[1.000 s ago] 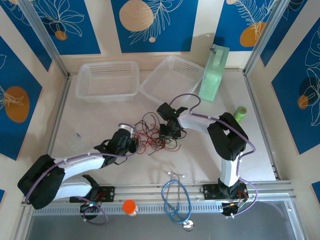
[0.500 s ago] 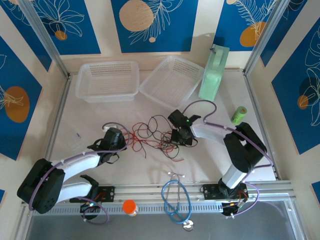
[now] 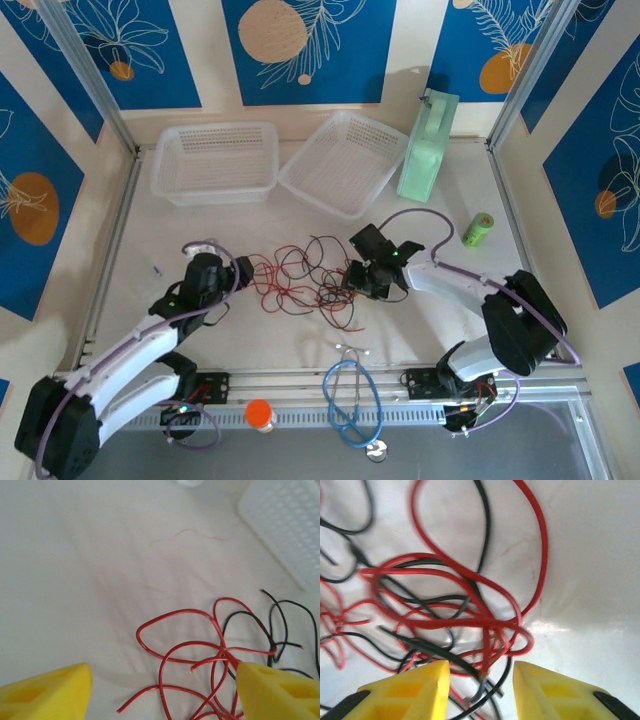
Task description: Untangle the cables
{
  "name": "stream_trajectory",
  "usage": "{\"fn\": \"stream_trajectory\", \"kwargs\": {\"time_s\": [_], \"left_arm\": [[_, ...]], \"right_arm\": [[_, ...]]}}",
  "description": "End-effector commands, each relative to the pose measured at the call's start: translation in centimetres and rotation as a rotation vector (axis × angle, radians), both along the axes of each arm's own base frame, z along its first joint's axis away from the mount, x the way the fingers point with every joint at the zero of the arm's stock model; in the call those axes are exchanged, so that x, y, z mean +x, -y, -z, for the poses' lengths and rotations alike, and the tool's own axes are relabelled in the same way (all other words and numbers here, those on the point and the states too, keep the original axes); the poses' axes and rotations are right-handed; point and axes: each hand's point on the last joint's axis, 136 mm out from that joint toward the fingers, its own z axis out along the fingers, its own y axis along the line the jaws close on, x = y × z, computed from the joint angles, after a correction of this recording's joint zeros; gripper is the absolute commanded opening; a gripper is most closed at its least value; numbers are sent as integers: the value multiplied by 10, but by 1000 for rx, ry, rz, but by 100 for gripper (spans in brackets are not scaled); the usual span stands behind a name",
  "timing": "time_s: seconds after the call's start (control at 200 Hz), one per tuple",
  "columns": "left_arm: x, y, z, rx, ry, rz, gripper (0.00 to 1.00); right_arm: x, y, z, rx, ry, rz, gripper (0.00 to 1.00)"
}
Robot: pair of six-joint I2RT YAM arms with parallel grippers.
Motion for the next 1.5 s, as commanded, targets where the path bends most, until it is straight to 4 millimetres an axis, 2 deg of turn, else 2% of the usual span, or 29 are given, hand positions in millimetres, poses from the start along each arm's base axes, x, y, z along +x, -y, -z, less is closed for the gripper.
{"fn": "stream_trajectory", "kwargs": {"time_s": [0.0,0.08,0.13,0.205,0.305,0.42,0.515,0.7,0.835,0.935,1.015,1.161,1.271,1.391,1.496], "left_arm": [[-9,-6,-30,75,14,55,85],[-14,-3,-45,90,17,105,91],[-16,7,-52,73,13,158,93],[-16,27,-57,20,-7,246,93],[-15,62,-53,-55,-50,382,93],[-14,99,-40,-17,-92,507,93],[-13,132,-29,45,-108,603,92],[-9,198,-4,58,-129,755,87],[-3,226,22,76,-164,803,85],[0,238,43,86,-199,823,81],[2,238,59,107,-223,816,79],[5,236,75,126,-232,802,74],[5,235,83,137,-239,803,68],[8,235,93,145,-234,788,55],[12,233,101,156,-239,769,32]], "right_arm": [[-1,17,-28,-93,81,-129,52],[3,24,-41,-146,137,-206,61],[7,26,-47,-175,167,-261,65],[15,27,-50,-216,200,-348,67],[30,24,-47,-283,232,-454,66],[45,13,-34,-304,245,-548,63],[48,1,-20,-272,230,-587,60],[44,-14,-3,-225,194,-578,56],[38,-14,-4,-218,194,-562,55],[34,-12,-6,-206,198,-547,54],[31,-10,-6,-199,195,-534,53],[30,-8,3,-194,182,-509,50],[33,-7,13,-208,159,-477,43],[40,-5,18,-228,153,-430,32],[46,-1,19,-233,152,-381,21]]}}
